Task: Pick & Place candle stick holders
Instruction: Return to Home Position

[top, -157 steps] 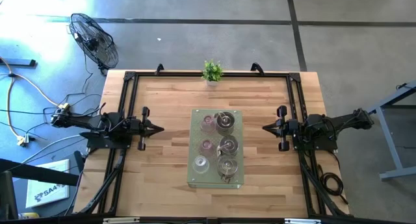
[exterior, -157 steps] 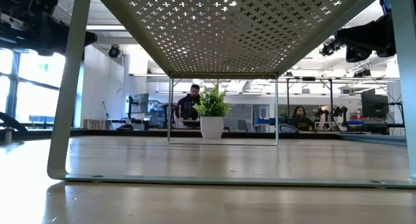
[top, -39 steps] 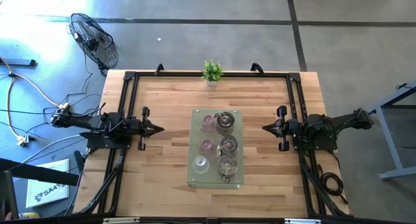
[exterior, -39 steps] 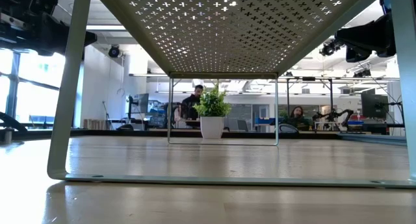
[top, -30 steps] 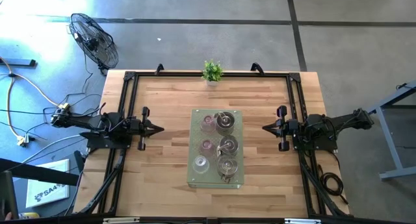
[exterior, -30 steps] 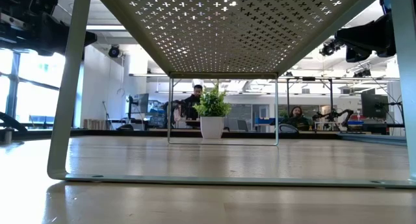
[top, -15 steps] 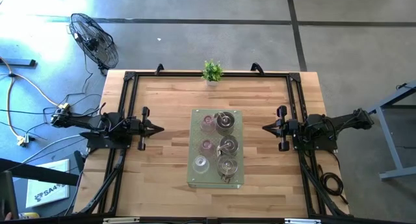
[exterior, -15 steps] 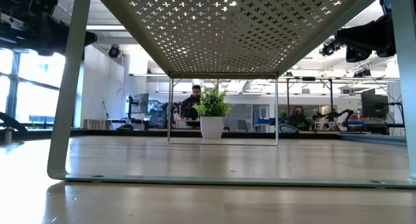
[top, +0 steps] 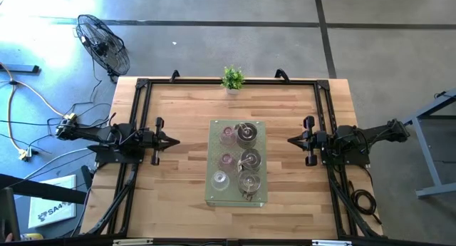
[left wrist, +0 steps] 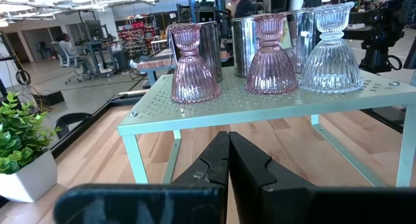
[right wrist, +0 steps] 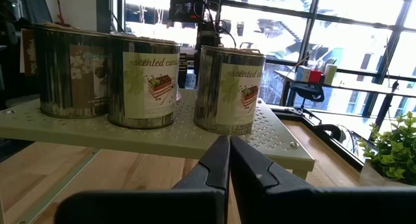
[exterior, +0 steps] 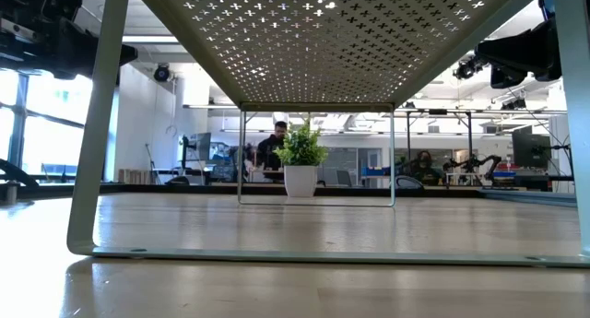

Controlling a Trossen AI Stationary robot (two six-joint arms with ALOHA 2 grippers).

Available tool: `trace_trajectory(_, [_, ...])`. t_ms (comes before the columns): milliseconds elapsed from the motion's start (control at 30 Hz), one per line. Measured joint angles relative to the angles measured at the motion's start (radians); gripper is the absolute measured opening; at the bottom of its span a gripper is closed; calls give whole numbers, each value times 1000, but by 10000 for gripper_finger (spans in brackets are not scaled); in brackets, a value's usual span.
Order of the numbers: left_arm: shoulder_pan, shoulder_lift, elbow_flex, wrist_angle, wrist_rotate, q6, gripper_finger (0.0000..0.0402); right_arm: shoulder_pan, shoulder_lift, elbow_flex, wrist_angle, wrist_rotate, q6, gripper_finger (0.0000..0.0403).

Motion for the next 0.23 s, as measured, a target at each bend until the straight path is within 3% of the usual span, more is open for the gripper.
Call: trace_trajectory(233, [0, 0, 0, 0, 0, 0, 1, 0, 0, 0, 0, 0, 0, 7])
